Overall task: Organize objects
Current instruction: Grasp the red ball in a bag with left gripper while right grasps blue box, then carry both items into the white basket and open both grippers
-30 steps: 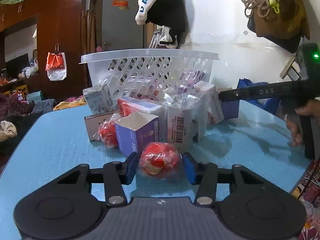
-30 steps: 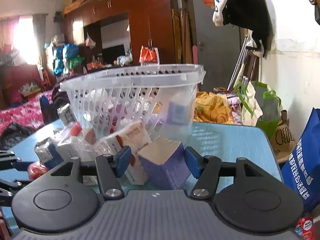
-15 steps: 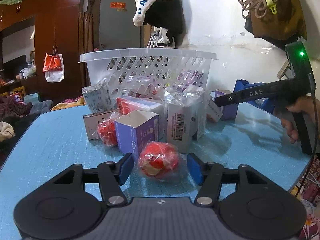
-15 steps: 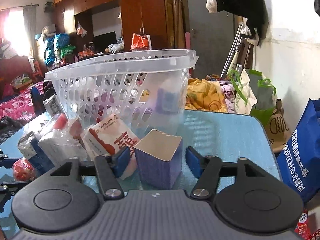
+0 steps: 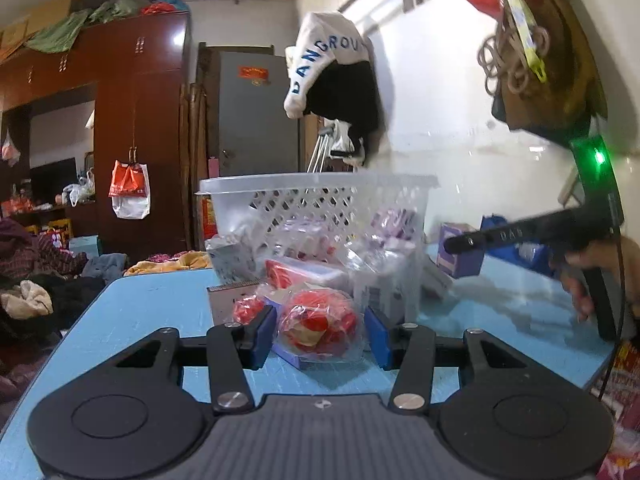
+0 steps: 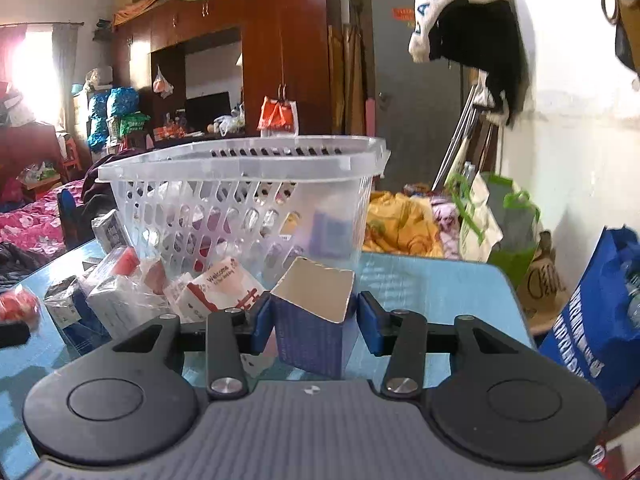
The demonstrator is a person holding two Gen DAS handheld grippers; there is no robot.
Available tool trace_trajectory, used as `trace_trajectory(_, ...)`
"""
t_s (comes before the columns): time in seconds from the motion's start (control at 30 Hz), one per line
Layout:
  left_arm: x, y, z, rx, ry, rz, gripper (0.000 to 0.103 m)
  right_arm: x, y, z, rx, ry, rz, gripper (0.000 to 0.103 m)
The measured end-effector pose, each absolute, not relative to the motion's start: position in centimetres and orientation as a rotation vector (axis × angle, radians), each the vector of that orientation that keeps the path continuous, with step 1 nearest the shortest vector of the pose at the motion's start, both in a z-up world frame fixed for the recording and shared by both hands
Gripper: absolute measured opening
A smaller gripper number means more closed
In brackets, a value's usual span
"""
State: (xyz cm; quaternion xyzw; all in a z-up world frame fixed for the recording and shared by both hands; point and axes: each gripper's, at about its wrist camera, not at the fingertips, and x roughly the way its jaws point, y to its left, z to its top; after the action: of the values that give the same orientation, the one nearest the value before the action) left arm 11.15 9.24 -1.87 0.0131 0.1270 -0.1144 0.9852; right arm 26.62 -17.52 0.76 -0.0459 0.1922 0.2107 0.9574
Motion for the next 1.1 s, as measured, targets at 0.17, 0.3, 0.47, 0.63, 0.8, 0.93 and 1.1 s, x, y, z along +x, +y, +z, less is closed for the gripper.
trace_trajectory(0.17,11.0,9.7,-1.6,-0.007,0.223,-0.237,0.052,26.1,-17.2,0.9,-0.109,0.361,0.418,0.048)
trace_trajectory(0.3,11.4,10.2,-1.4,-0.033,0.22,-0.233,0.052,25.2,-17.5,1.3,-0.095,0.312,0.415,0.047)
trace_trajectory(0.47,12.1,11.2,0.9,-0.063,0.178,-0.239,0.052,23.2,-17.8,4.2,-0.04,0.232,0.478,0.047)
trace_trajectory(0.63,14.8,11.3,5.7,-0.088,0.136,-0.272,0.052,22.3,-15.4,8.7,-0.096,0.109,0.533,0.047)
trace_trajectory(0.8,21.0,9.8,9.8,-0.094,0.153,-0.278,0.052,26.9,-12.3,11.1,-0.1,0.127,0.576,0.047)
trace_trajectory(0.93,27.2,8.6,10.8,-0.109,0.235,-0.235,0.052,31.4,-9.8,10.4,-0.14,0.188,0.519,0.047)
trace_trajectory(1.1,31.8,7.3,9.4,-0.063,0.306,-0.217,0.064,34.3,-8.7,8.8,-0.172,0.232,0.514,0.053)
